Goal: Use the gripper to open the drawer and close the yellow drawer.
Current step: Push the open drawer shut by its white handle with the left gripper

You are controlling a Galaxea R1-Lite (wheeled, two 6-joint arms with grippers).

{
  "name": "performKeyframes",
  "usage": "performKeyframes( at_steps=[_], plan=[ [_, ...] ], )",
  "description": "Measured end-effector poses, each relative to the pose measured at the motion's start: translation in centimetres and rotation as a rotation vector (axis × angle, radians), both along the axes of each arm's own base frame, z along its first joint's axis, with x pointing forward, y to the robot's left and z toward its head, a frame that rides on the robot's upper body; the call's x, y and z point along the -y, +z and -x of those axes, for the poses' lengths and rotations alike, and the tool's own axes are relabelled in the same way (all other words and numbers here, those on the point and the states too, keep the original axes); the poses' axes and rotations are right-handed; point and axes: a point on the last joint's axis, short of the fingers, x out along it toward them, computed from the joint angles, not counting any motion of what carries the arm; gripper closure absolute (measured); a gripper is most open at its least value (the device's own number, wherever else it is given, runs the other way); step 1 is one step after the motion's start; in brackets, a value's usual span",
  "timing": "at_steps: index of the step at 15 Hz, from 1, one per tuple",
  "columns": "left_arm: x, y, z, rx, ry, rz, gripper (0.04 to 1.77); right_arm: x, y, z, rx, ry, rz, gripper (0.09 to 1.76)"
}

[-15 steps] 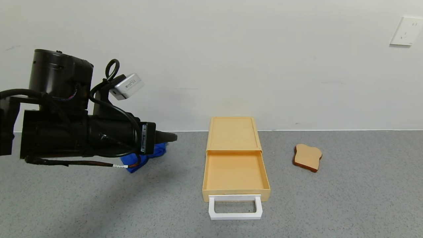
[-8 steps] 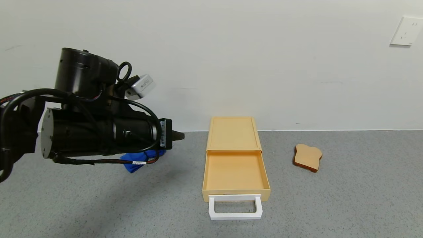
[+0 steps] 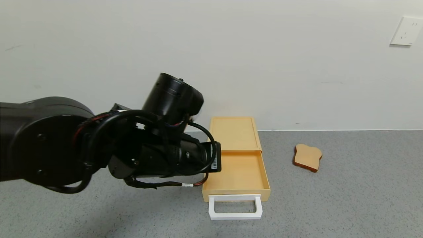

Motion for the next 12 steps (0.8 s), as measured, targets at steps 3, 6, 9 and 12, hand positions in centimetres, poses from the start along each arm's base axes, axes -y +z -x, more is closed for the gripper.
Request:
performKeyframes(
  at_steps=[3,6,9,12],
  plan=[
    [2.5,-1.8,0.0,-0.042,0.049,-0.050,1.70,0.0,0.0,0.0,0.000,0.000,0.000,0.15],
    [4.5,-4.5,-0.3,-0.076,0.130,-0.089,1.70,0.0,0.0,0.0,0.000,0.000,0.000,0.15],
    [5.4,-6.9,-0.1,-0.106,0.139,-0.145,1.70,0.0,0.0,0.0,0.000,0.000,0.000,0.15],
    [6.3,-8.7,0.3,-0.097,0.137,-0.169,1.70,0.0,0.0,0.0,0.000,0.000,0.000,0.15]
  ],
)
